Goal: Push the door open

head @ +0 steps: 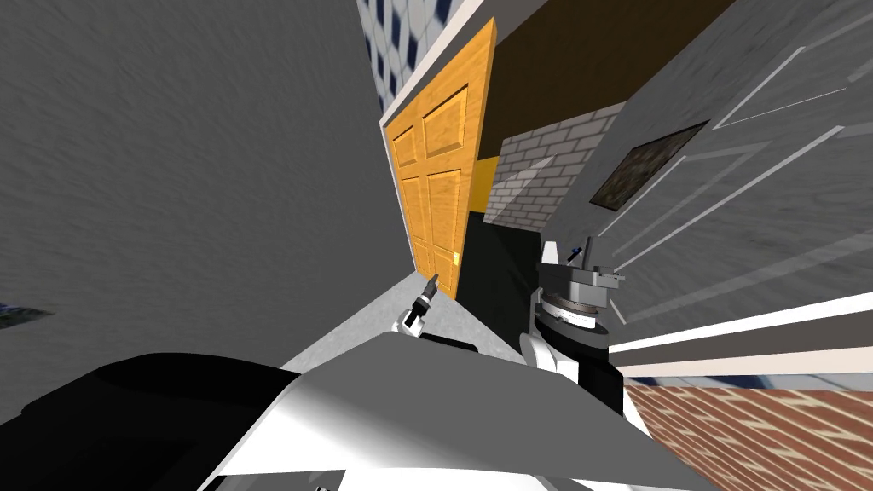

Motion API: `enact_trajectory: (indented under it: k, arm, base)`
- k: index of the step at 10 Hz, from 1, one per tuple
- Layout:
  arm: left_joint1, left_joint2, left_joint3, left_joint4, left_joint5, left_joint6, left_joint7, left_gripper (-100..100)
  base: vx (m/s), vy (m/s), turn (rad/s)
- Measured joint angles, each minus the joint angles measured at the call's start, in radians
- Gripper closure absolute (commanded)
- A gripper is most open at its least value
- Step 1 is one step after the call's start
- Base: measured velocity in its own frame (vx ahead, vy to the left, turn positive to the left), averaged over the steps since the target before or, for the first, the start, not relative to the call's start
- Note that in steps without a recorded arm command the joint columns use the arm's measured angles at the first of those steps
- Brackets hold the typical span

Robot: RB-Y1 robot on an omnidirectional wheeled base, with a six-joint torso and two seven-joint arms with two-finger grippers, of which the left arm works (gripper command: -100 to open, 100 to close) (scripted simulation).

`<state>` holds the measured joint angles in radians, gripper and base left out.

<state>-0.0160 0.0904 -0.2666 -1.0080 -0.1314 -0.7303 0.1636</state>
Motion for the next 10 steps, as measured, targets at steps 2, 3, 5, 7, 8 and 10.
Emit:
enact_trajectory:
  k: [2,3,5,7,8,10]
  arm:
    - [-0.012,-0.002,-0.012,0.039,-0.011,-0.009,0.010,-100]
    - [-0.027,-0.005,-0.015,0.070,-0.014,-0.019,0.014,-100]
    - [-0.049,-0.010,-0.023,0.122,-0.023,-0.035,0.022,-100]
    - [-0.065,-0.013,-0.035,0.161,-0.034,-0.041,0.035,-100]
    - [-0.073,-0.017,-0.038,0.180,-0.037,-0.045,0.038,-100]
    - [-0.091,-0.021,-0.045,0.219,-0.044,-0.054,0.045,-100]
  base:
    - [0.123,0.024,-0.017]
    - [0.108,0.027,-0.016]
    - [0.135,0.028,-0.030]
    - [0.136,0.033,-0.016]
    - [0.092,0.027,-0.014]
    - [0.115,0.031,-0.018]
